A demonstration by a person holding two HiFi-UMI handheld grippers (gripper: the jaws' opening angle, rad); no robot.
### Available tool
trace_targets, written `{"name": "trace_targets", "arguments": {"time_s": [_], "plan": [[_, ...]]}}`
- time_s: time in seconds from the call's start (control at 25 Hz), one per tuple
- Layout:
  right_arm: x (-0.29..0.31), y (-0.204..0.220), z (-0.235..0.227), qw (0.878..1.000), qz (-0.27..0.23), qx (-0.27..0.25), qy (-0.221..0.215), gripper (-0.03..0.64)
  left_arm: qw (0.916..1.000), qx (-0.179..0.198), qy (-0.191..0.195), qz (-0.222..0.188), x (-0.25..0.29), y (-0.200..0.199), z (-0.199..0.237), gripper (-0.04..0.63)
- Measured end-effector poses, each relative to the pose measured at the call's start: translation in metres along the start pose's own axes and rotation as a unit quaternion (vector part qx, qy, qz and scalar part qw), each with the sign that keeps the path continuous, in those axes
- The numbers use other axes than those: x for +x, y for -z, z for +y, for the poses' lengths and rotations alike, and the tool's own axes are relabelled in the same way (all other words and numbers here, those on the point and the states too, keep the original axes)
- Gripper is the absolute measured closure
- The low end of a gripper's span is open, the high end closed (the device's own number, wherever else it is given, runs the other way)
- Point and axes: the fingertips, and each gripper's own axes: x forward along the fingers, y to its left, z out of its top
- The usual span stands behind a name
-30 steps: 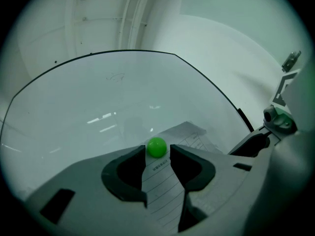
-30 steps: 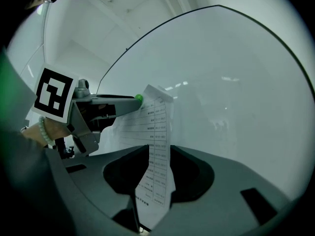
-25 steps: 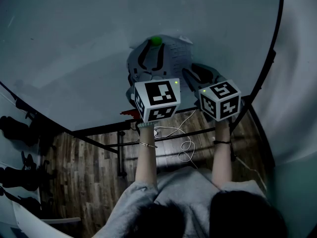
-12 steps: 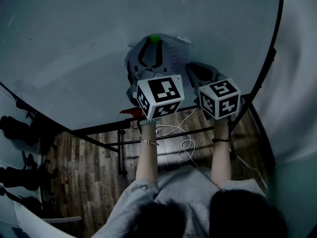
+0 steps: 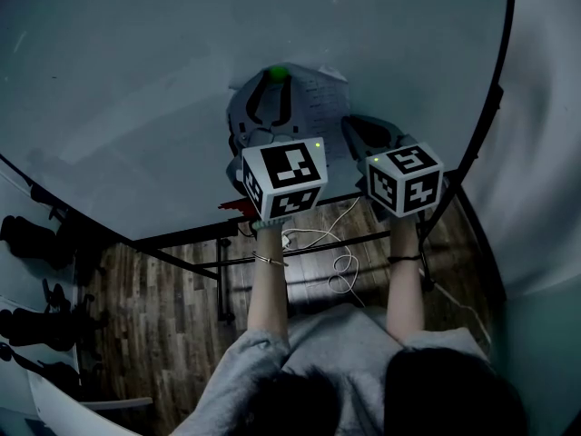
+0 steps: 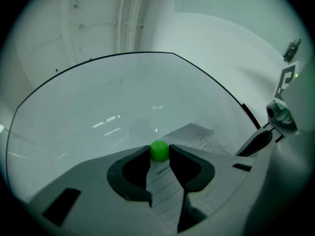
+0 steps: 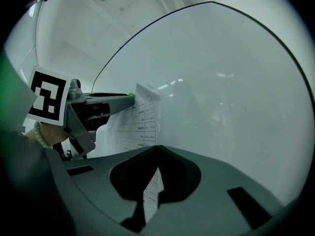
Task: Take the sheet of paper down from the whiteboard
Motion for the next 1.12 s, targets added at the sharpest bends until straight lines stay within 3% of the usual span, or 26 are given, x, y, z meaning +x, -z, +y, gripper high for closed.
{"name": "trace_targets", "arguments": {"time_s": [0.8, 1.12], "plan": [[-0.007, 0.025, -0.008, 0.998, 0.043, 0.037, 0.007, 0.617, 0.9998, -0.014, -0.008, 0.007, -0.002, 0.002, 0.005, 0.468], [-0.016, 0.025, -0.013, 0.998, 0.036, 0.042, 0.005, 0.617, 0.9997, -0.013, -0.016, 0.009, -0.002, 0.002, 0.004, 0.468]]}}
